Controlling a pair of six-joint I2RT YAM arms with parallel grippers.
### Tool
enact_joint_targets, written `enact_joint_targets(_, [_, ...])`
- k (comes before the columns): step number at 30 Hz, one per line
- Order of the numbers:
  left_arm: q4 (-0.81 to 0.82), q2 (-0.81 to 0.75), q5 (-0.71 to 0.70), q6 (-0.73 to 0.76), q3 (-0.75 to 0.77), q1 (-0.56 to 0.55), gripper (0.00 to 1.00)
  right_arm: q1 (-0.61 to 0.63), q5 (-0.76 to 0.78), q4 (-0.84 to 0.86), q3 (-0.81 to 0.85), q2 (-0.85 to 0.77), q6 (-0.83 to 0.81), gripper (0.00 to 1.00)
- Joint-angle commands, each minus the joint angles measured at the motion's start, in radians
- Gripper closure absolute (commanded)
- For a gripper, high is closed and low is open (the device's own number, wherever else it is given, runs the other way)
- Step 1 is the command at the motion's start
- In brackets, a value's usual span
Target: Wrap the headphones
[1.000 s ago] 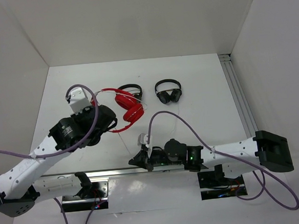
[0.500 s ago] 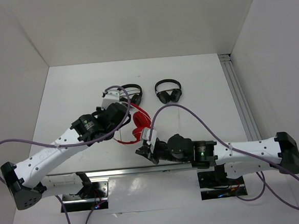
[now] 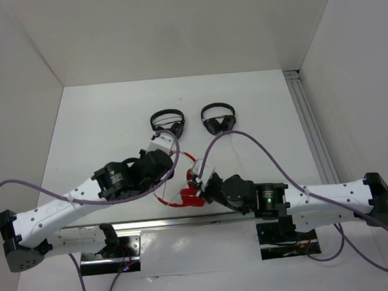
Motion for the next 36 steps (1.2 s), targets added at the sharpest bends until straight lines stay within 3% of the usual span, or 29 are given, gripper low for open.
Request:
enact_joint_targets(1, [-0.006,-0.024,0.009,0.016,-0.005,-0.013,1.00,0.004,0.174,0.083,0.029,-0.061,-0.043,0.86])
enact_joint_targets(10, [-0.016,-0.056,0.070,0.016,-0.018,-0.023,1.00,0.004,0.278,0.178,0.018,-0.101,-0.104,0.78])
enact_joint_targets(18, [0.044,-0.118,0.245,0.082,-0.041,-0.023,1.00,-0.159,0.268,0.344,-0.023,-0.040,-0.105,0.78])
enact_joint_targets(28, [0.054,-0.164,0.406,0.136,-0.041,-0.023,1.00,-0.479,-0.158,0.347,-0.003,0.032,0.029,0.78])
enact_joint_targets(35, [0.041,-0.196,0.346,0.115,0.014,-0.023,1.00,-0.490,-0.401,0.424,-0.091,0.112,0.083,0.80])
enact_joint_targets(36, [0.006,-0.178,0.329,0.115,0.025,-0.023,1.00,-0.490,-0.425,0.451,-0.115,0.112,0.096,0.75])
